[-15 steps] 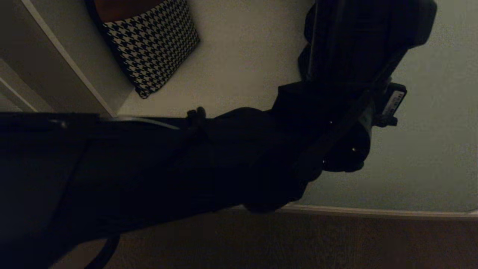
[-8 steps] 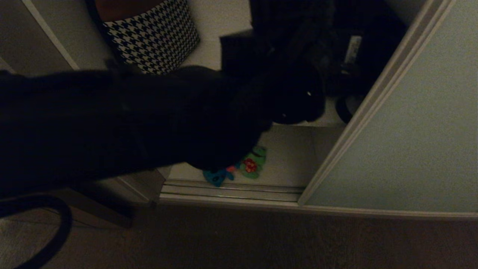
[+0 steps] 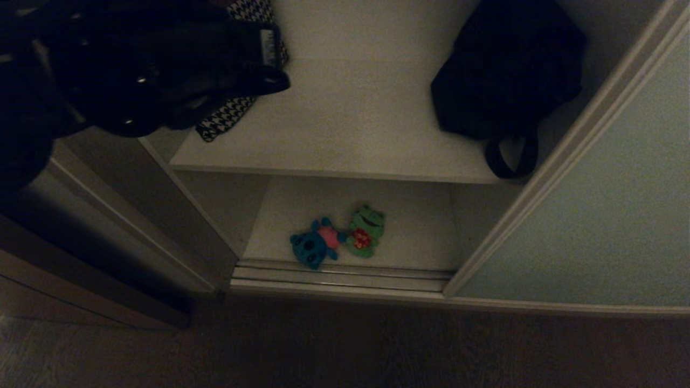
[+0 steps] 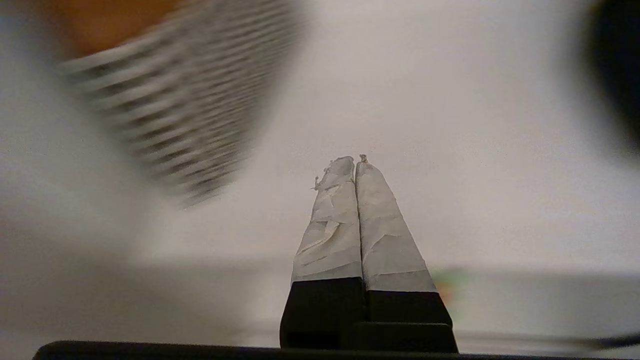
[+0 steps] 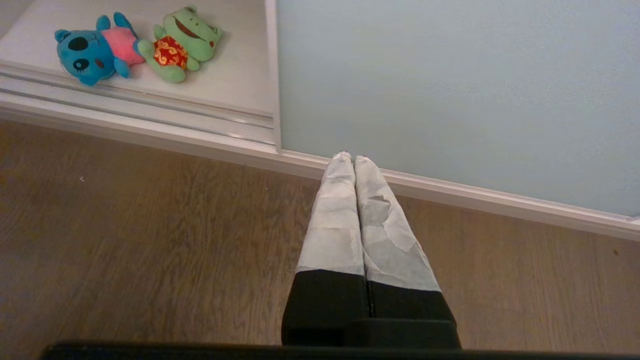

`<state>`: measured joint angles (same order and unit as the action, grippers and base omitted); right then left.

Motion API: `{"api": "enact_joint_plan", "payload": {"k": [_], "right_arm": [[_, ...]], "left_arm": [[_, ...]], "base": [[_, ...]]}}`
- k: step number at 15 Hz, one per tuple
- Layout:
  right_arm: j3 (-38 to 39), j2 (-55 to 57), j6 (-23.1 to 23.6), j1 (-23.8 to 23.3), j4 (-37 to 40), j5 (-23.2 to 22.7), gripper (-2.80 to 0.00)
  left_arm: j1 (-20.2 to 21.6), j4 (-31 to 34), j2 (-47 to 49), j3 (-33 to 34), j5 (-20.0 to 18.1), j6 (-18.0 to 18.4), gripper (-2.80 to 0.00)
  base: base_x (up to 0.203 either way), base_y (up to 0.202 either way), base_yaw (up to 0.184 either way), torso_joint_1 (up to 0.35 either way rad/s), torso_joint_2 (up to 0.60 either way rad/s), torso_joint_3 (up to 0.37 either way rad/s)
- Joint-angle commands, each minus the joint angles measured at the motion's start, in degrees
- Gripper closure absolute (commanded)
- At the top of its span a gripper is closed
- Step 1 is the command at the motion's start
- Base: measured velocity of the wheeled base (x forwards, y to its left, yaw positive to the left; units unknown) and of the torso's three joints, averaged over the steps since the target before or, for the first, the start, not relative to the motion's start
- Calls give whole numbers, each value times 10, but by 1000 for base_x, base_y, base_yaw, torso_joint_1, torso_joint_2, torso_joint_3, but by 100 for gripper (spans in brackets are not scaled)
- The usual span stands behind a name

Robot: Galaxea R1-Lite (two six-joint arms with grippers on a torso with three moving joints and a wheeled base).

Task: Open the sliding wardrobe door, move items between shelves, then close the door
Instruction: Open the door

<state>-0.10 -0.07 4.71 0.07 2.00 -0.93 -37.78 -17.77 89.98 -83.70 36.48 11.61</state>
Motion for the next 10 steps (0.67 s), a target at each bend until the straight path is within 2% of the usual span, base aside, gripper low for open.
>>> {"api": "enact_joint_plan", "payload": {"k": [1, 3, 4, 7, 10], "right_arm": [[0, 0, 0, 0, 0, 0, 0], [0, 0, 0, 0, 0, 0, 0], [0, 0, 0, 0, 0, 0, 0], [0, 0, 0, 0, 0, 0, 0], [0, 0, 0, 0, 0, 0, 0]], "left_arm": [[86, -2, -151, 139, 19, 13, 0], [153, -4, -260, 262, 26, 19, 0], [173, -5, -312, 312, 30, 20, 0], [229, -4, -475, 478, 33, 22, 0], [260, 3, -605, 621, 30, 21, 0]], "base": [[0, 0, 0, 0, 0, 0], [0, 0, 0, 0, 0, 0], [0, 0, 0, 0, 0, 0], [0, 0, 0, 0, 0, 0], [0, 0, 0, 0, 0, 0]]}}
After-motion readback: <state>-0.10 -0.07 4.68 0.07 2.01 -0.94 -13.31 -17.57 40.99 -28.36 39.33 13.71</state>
